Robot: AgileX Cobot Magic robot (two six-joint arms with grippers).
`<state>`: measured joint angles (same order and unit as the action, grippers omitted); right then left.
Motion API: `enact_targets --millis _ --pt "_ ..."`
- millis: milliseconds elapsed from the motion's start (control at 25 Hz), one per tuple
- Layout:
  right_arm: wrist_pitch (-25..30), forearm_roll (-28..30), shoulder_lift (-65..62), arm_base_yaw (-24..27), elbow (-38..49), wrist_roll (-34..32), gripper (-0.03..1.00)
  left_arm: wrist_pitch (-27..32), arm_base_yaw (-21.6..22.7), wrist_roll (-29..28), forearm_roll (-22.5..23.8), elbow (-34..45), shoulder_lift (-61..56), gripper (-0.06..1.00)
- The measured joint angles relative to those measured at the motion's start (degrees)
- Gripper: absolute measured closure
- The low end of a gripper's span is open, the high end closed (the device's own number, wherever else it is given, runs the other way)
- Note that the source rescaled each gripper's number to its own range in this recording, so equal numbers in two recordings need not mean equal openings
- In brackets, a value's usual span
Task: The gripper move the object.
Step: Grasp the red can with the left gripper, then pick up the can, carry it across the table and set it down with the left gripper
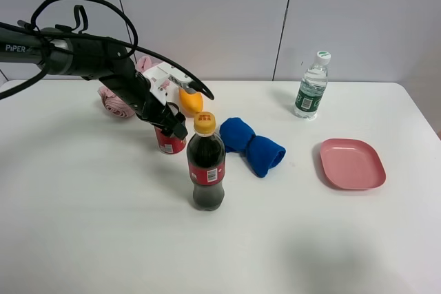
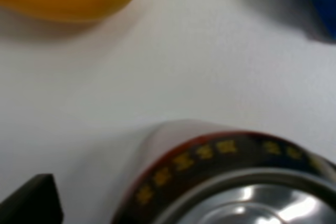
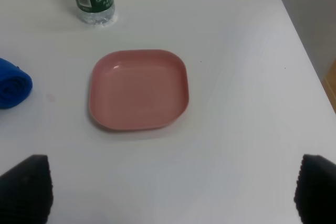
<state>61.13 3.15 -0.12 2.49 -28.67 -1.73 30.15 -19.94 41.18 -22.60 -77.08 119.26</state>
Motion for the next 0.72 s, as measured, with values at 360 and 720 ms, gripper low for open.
enact_targets --millis 360,720 --pt "0.0 0.0 0.0 0.0 0.0 0.0 -0.03 -0.28 -0.07 0.0 0.08 0.0 -0.05 0.94" --pt "0.0 0.0 0.0 0.0 0.0 0.0 -0.03 8.11 -4.79 -1.65 1.65 -5.16 -5.57 0.94"
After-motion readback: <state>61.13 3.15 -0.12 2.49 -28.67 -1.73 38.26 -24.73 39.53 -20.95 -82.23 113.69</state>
